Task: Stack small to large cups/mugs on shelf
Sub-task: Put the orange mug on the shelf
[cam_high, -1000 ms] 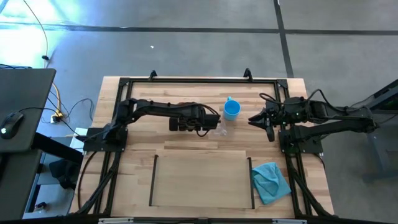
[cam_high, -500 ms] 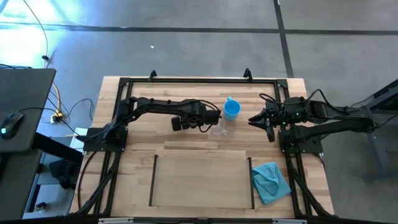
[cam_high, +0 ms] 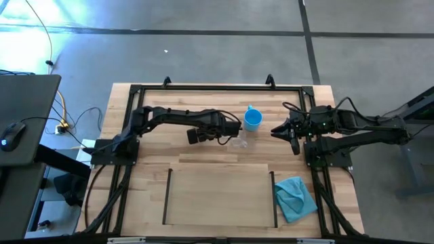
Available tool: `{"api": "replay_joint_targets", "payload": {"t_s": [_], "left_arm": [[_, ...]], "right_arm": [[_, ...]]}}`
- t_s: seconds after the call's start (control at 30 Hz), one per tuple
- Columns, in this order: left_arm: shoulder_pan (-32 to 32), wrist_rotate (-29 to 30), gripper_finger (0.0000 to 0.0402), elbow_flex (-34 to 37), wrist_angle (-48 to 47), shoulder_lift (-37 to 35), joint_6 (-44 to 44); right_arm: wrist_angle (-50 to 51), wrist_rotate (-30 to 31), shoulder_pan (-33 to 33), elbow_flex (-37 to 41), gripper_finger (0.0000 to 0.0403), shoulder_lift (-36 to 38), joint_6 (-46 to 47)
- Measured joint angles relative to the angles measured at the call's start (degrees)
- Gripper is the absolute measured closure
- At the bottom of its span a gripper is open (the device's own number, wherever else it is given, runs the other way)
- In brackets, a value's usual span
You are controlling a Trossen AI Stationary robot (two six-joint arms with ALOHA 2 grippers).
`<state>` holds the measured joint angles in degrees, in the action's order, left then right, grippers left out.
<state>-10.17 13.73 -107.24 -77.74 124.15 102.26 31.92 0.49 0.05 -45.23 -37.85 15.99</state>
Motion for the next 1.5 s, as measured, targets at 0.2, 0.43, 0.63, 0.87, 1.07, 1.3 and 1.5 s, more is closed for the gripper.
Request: {"api": "replay_joint_targets", "payload": {"t_s": [0.2,0.43,0.63,0.87,1.07,1.3,1.5], "left_arm": [[0.00,-1.02,0.0259,0.11,-0.29,1.36,-0.04],[-0.63,0.62,0.0259,0.07,-0.10,1.73,-0.15],[-1.57,1.65,0.0259,0.07,-0.17,1.73,-0.29],[-1.97,2.42,0.0259,0.07,-0.15,1.73,-1.59],[-2.12,3.92,0.0259,0.07,-0.40,1.73,-1.95],[-2.25,3.90,0.0259,0.07,-1.23,1.73,-2.86],[-2.21,3.86,0.0259,0.07,-1.44,1.71,-3.04]], "right_arm": [[0.24,-0.81,-0.02,0.00,0.0336,0.06,0.11],[0.54,-0.98,-0.02,0.00,0.0336,0.07,0.44],[0.59,-0.98,-0.01,0.00,0.0336,0.04,0.44],[0.61,-0.96,-0.02,0.00,0.0336,0.04,0.42],[0.61,-0.97,0.00,0.00,0.0336,0.05,0.43],[0.59,-0.96,-0.02,0.00,0.0336,0.06,0.02],[0.59,-0.96,-0.01,0.00,0.0336,0.06,0.00]]}}
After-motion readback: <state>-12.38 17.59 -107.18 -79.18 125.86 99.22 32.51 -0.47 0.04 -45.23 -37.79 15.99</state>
